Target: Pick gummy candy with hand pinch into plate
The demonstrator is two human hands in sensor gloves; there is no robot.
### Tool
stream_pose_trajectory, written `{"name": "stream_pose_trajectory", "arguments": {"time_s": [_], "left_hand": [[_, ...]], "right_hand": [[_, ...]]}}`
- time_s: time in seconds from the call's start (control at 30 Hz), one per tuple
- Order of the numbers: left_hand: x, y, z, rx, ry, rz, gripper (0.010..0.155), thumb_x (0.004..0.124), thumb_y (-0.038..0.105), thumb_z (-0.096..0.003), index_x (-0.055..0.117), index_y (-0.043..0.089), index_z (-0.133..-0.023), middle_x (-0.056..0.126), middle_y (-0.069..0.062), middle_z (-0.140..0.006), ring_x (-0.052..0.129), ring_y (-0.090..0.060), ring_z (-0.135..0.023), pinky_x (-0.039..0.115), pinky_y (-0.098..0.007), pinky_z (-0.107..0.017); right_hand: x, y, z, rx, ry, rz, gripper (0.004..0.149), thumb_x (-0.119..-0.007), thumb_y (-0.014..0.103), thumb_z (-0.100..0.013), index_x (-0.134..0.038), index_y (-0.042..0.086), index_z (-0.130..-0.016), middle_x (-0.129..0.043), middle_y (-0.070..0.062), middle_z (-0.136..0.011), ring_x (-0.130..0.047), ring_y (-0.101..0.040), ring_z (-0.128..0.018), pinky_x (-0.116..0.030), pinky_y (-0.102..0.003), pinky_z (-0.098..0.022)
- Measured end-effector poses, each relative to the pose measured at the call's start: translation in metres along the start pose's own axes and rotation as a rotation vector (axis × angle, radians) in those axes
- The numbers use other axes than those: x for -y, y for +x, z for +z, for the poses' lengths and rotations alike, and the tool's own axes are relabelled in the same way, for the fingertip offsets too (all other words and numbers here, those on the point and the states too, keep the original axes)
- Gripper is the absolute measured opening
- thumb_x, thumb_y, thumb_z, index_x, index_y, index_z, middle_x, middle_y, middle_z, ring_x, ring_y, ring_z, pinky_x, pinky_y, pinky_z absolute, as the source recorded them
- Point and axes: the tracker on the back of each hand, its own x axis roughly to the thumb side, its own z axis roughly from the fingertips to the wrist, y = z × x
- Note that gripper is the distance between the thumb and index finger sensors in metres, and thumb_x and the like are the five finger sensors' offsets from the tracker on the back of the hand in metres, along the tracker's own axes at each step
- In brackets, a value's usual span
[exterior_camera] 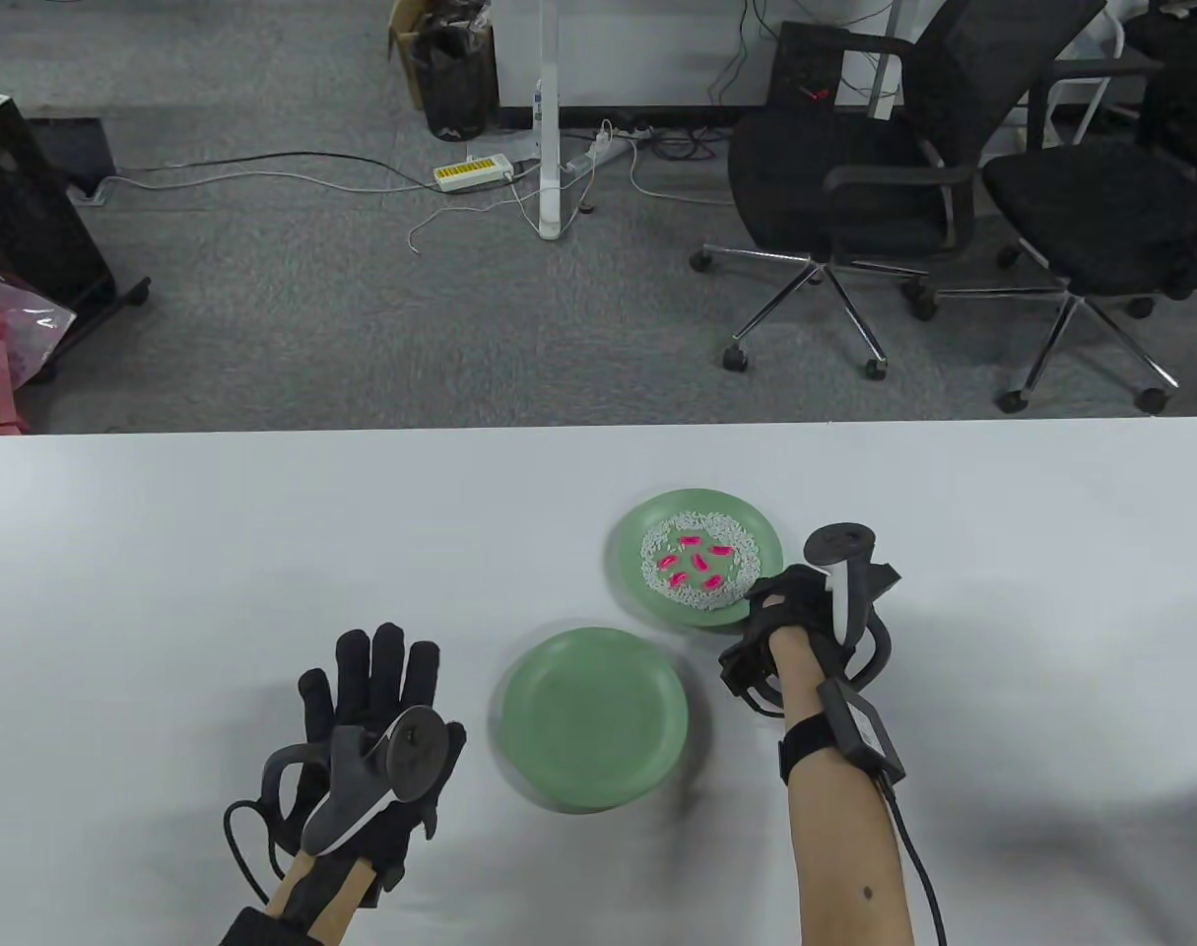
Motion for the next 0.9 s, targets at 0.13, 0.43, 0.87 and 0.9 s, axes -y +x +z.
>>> {"name": "stream_pose_trajectory", "arguments": {"time_s": [0.13, 0.43, 0.87, 0.9], "left_hand": [[0.000, 0.001, 0.000, -0.002, -0.007, -0.001, 0.083, 0.060, 0.065, -0.0439, 0.032, 0.031, -0.114, 0.021, -0.003, -0.122, 0.022, -0.041, -0.116, 0.028, -0.068, -0.077], [-0.008, -0.002, 0.002, -0.051, 0.008, 0.095, 0.083, 0.061, 0.064, -0.0442, 0.034, 0.029, -0.114, 0.028, -0.009, -0.122, 0.032, -0.044, -0.115, 0.037, -0.068, -0.077], [-0.026, -0.021, 0.010, -0.089, 0.032, 0.556, 0.083, 0.063, 0.063, -0.0437, 0.044, 0.021, -0.113, 0.055, -0.014, -0.116, 0.071, -0.046, -0.103, 0.060, -0.058, -0.073], [-0.025, -0.023, 0.010, -0.088, 0.020, 0.622, 0.083, 0.063, 0.063, -0.0436, 0.044, 0.021, -0.113, 0.057, -0.014, -0.115, 0.075, -0.046, -0.101, 0.063, -0.058, -0.072]], "right_hand": [[0.003, -0.007, 0.003, 0.008, -0.014, -0.087, 0.050, -0.086, 0.037, -0.034, -0.087, 0.010, -0.077, -0.108, 0.003, -0.044, -0.105, -0.009, -0.017, -0.092, -0.032, -0.025], [0.026, 0.001, 0.041, 0.131, 0.036, -0.164, 0.050, -0.086, 0.037, -0.034, -0.088, 0.012, -0.077, -0.108, 0.006, -0.044, -0.105, -0.008, -0.017, -0.092, -0.032, -0.024], [0.020, -0.002, 0.114, 0.326, 0.180, -0.177, 0.050, -0.086, 0.037, -0.034, -0.088, 0.012, -0.077, -0.108, 0.006, -0.044, -0.105, -0.008, -0.016, -0.092, -0.032, -0.023], [0.017, -0.003, 0.121, 0.345, 0.192, -0.169, 0.050, -0.086, 0.038, -0.034, -0.088, 0.012, -0.077, -0.108, 0.006, -0.044, -0.105, -0.008, -0.016, -0.092, -0.032, -0.023]]}}
